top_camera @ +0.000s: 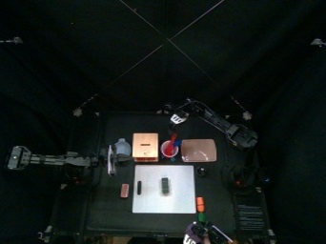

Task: Cut the sushi into 4 pieces with the knife
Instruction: Pick up the knife at its handle with right hand

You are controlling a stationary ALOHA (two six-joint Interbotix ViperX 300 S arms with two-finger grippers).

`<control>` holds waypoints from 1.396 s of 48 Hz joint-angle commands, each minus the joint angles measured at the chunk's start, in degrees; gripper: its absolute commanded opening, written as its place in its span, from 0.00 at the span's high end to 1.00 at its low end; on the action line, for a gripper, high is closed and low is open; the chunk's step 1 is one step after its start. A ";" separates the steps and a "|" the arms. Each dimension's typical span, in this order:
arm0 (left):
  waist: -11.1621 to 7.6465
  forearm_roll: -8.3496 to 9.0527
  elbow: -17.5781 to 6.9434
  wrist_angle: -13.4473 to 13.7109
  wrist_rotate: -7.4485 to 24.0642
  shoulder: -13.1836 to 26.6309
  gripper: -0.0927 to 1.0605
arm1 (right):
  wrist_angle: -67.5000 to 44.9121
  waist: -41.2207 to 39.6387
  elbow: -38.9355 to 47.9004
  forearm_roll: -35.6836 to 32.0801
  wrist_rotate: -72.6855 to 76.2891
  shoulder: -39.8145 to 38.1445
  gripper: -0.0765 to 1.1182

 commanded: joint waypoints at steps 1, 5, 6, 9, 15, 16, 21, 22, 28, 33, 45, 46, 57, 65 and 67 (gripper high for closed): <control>0.18 0.00 -0.62 -0.44 0.00 0.18 0.91 | 0.09 0.26 0.09 0.09 -0.09 -1.32 0.12; 0.26 0.00 -0.44 -0.44 0.00 0.18 0.92 | 0.18 0.97 1.05 -0.09 -0.09 -1.14 0.12; 0.18 -0.09 -0.44 -0.44 0.00 0.18 0.92 | 0.18 0.97 1.23 -0.18 -0.09 -1.14 0.12; 0.26 0.00 -0.44 -0.44 0.00 0.18 0.92 | 0.18 1.14 1.93 -0.70 -0.09 -1.05 0.12; 0.18 0.00 -0.44 -0.44 0.00 0.18 0.92 | 0.18 1.85 2.99 -1.93 -0.09 -0.62 0.12; 0.18 0.00 -0.44 -0.44 0.09 0.18 0.92 | 0.18 2.02 3.08 -2.11 -0.09 -0.53 0.12; 0.26 0.00 -0.44 -0.44 0.09 0.18 0.91 | 0.18 2.37 2.90 -3.16 -0.09 0.00 0.12; 0.26 0.00 -0.44 -0.44 0.09 0.18 0.92 | 0.26 2.37 2.81 -3.25 -0.09 0.00 0.12; 0.35 0.00 -0.44 -0.44 0.09 0.18 0.91 | 0.26 2.46 2.55 -3.43 -0.09 0.26 0.12; 0.35 0.00 -0.35 -0.44 0.09 0.18 0.92 | 0.18 2.55 2.20 -3.52 -0.09 0.44 0.12; 1.05 0.00 -0.09 -0.44 0.00 0.18 0.92 | 0.26 3.34 1.05 -4.66 -0.09 1.05 0.27; 1.05 -0.09 -0.09 -0.44 0.00 0.18 0.92 | 0.18 3.43 0.97 -4.66 -0.09 1.14 0.28; 1.23 0.00 0.09 -0.44 0.00 0.18 0.92 | 0.70 3.52 0.35 -4.48 -0.09 1.58 0.48; 1.23 0.00 0.26 -0.44 0.00 0.18 0.91 | 1.23 3.87 0.09 -4.75 -0.09 1.49 0.60; 1.23 0.00 0.26 -0.44 0.00 0.18 0.91 | 1.41 3.96 0.00 -4.75 -0.09 1.58 0.62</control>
